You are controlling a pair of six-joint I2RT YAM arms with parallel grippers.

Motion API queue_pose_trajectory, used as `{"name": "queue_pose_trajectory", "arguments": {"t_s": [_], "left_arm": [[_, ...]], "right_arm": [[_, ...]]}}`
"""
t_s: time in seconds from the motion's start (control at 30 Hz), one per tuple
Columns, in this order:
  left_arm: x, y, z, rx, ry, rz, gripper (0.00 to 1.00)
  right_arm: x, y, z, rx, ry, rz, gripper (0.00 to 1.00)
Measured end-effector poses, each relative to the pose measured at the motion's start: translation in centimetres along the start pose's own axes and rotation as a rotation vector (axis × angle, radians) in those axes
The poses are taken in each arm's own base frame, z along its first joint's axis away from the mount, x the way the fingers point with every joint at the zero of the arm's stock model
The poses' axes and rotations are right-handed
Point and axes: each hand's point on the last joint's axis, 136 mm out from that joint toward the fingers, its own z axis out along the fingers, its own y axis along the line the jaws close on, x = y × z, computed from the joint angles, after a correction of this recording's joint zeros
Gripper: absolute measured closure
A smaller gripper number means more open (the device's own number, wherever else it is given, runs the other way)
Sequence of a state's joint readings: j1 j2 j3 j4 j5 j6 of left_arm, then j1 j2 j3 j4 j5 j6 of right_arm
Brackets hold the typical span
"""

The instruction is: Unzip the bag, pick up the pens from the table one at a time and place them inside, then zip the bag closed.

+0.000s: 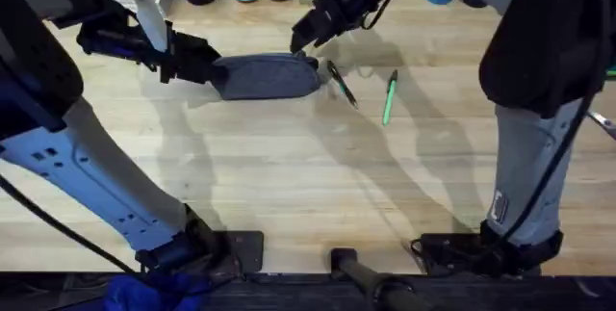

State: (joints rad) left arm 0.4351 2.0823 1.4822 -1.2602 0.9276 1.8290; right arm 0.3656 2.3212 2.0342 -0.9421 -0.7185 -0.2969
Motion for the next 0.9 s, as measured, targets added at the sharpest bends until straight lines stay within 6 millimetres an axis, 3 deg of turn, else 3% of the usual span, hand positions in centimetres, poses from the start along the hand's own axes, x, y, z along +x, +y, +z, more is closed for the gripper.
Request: {"name": "queue_pose_trajectory", "arguments": {"t_s": [0.13,0.43,0.67,0.9], "left_arm": [[0.0,0.0,0.0,0.0,0.0,0.0,0.959],[0.0,0.0,0.0,0.0,0.0,0.0,0.959],[0.0,0.0,0.0,0.0,0.0,0.0,0.959],[0.0,0.0,0.0,0.0,0.0,0.0,0.959]], "right_arm": [[-0.3,0.2,0.4,0.01,-0.001,0.042,0.007],[0.2,-1.5,0.5,0.119,0.017,0.196,0.007],[0.3,-0.9,1.3,0.16,0.038,0.245,0.007],[-1.0,0.4,0.8,0.172,0.024,0.243,0.019]]}}
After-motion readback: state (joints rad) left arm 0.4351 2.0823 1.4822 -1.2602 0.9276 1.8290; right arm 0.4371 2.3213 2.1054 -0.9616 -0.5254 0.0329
